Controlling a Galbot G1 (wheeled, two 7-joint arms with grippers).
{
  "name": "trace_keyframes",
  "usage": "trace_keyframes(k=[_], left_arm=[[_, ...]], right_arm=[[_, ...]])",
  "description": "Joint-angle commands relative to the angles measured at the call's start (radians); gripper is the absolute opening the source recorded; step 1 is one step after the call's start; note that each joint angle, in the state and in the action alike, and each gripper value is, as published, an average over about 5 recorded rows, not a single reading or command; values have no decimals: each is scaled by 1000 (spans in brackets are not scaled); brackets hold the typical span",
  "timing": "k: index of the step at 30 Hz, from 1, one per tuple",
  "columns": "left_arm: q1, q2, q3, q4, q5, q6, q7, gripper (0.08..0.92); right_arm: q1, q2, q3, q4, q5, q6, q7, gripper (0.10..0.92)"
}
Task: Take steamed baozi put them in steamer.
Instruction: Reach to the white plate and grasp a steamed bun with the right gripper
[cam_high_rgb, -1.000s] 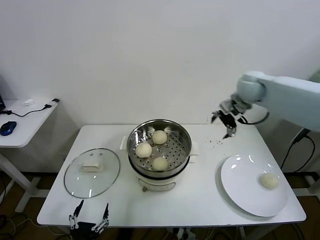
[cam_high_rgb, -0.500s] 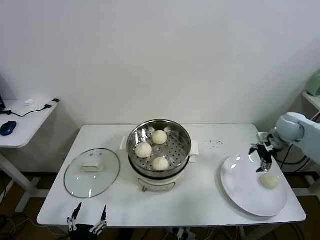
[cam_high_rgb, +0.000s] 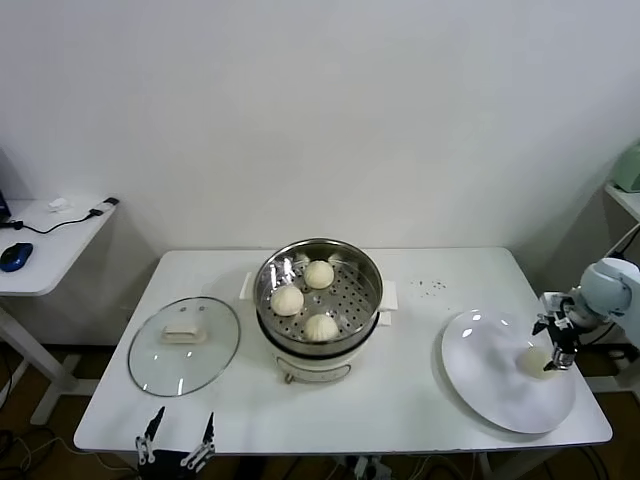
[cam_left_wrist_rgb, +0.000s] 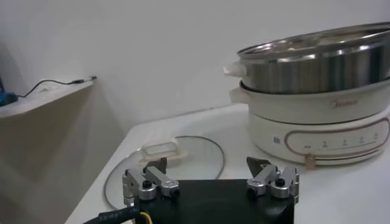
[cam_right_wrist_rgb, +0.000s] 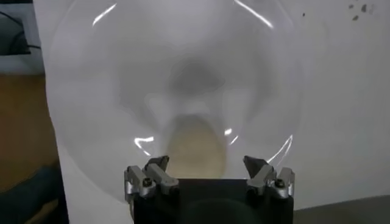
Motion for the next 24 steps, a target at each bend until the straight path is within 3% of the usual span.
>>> trace_keyframes(k=[1,11,18,24], left_arm=[[2,-1,-2,3,1,-1,0,823],[1,-3,3,5,14,-3,0,823],[3,-4,4,4,19,-3,-1,823],[7,-5,4,3,19,-6,-2,823]], right_arm=[[-73,10,66,-52,-34,3,-3,823],[-68,38,67,-70,-29,4,-4,813],[-42,49,39,-78,-9,0,-11,663],[17,43,-18,-67,49,-10,-10,614]])
